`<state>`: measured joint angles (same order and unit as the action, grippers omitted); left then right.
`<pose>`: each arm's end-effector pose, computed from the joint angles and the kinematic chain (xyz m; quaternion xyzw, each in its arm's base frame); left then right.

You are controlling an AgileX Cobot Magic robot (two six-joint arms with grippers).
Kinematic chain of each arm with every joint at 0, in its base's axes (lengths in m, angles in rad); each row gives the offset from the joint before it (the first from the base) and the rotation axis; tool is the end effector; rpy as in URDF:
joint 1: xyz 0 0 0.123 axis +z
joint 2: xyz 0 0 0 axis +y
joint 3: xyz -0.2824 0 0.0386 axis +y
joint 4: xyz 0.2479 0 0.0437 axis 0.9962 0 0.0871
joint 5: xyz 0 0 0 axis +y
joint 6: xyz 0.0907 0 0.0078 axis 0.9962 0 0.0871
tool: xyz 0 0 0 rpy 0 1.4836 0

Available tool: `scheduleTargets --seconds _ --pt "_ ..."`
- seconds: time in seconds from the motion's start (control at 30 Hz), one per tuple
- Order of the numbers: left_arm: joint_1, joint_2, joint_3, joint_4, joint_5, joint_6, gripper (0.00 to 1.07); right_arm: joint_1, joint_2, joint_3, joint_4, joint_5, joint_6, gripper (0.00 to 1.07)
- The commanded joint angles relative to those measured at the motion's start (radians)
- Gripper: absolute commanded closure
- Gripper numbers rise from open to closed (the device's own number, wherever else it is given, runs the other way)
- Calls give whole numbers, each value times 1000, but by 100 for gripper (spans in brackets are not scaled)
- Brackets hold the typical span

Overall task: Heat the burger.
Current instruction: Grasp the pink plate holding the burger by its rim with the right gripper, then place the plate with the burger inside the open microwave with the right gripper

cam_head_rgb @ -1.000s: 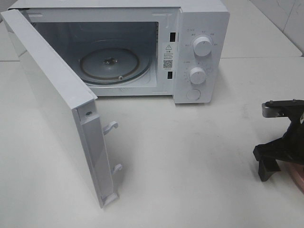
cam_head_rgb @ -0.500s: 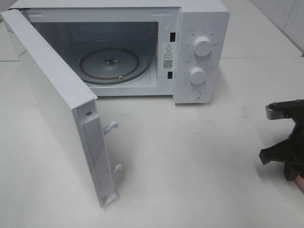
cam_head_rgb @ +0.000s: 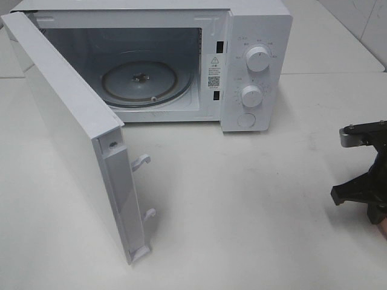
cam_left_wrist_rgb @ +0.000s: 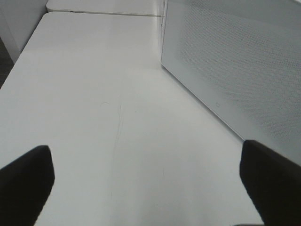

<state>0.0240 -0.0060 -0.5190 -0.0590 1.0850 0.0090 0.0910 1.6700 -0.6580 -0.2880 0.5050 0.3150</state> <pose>-0.0090 -0.0050 0.2805 -0.0045 0.8527 -0.0208 0.5220 0.2491 0.0101 0.1241 -0.0093 0.9945 -0.0624 0.0840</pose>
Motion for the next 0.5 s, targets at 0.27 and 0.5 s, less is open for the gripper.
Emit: scheduleTargets --seconds 0.27,0.5 --pt "-4 -15 2 3 -13 0 7 122 -19 10 -196 155 218 107" --pt "-4 -15 2 3 -13 0 7 199 -19 10 -246 223 289 107"
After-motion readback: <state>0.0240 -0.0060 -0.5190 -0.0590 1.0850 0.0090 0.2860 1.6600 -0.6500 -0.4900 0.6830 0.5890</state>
